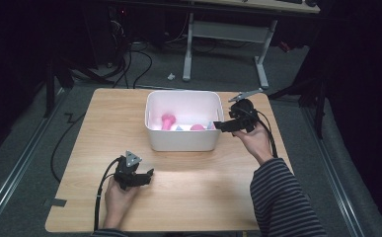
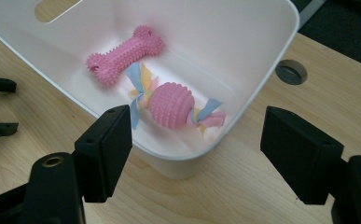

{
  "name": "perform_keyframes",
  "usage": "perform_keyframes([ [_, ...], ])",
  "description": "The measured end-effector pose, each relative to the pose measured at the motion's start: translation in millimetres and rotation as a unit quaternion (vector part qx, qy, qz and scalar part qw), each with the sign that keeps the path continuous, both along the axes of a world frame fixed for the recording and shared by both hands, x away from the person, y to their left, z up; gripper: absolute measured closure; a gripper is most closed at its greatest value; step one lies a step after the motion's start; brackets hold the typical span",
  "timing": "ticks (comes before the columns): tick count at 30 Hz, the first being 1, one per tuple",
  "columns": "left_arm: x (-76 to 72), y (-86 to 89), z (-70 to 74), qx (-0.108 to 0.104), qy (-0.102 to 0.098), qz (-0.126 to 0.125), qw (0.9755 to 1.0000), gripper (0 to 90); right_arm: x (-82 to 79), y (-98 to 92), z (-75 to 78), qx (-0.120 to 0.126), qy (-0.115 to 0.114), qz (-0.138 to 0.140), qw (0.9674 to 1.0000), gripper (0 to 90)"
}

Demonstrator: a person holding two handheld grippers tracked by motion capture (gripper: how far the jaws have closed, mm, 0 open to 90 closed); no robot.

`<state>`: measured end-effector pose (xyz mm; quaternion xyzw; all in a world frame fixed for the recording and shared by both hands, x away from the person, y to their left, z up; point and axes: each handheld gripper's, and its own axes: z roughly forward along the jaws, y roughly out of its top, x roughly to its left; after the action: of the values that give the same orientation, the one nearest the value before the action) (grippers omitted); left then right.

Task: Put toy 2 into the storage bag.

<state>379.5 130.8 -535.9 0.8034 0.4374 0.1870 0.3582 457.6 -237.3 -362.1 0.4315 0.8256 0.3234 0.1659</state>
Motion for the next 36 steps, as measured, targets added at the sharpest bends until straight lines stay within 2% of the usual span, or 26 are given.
perform_keyframes([
  [7, 0.0, 0.1, 0.1, 0.001, 0.000, -0.001, 1.0000, 24.0, -12.6, -21.8, 2.8, 0.022, -0.012, -0.020, 0.9995, 26.2],
  [18, 0.0, 0.1, 0.1, 0.001, 0.000, -0.001, 1.0000, 24.0, -35.3, -48.5, 5.0, 0.040, -0.029, -0.038, 0.9981, 26.8],
  [24, 0.0, 0.1, 0.0, 0.001, 0.000, -0.001, 1.0000, 24.0, -48.4, -60.4, 2.6, 0.045, -0.031, -0.047, 0.9974, 26.9],
  [29, 0.0, 0.1, 0.1, 0.001, 0.000, -0.001, 1.0000, 24.0, -61.3, -69.4, 1.8, 0.056, -0.043, -0.053, 0.9961, 27.4],
  [36, 0.1, 0.1, 0.1, 0.001, 0.000, -0.001, 1.0000, 24.0, -75.3, -76.6, 1.2, 0.056, -0.046, -0.057, 0.9957, 27.9],
])
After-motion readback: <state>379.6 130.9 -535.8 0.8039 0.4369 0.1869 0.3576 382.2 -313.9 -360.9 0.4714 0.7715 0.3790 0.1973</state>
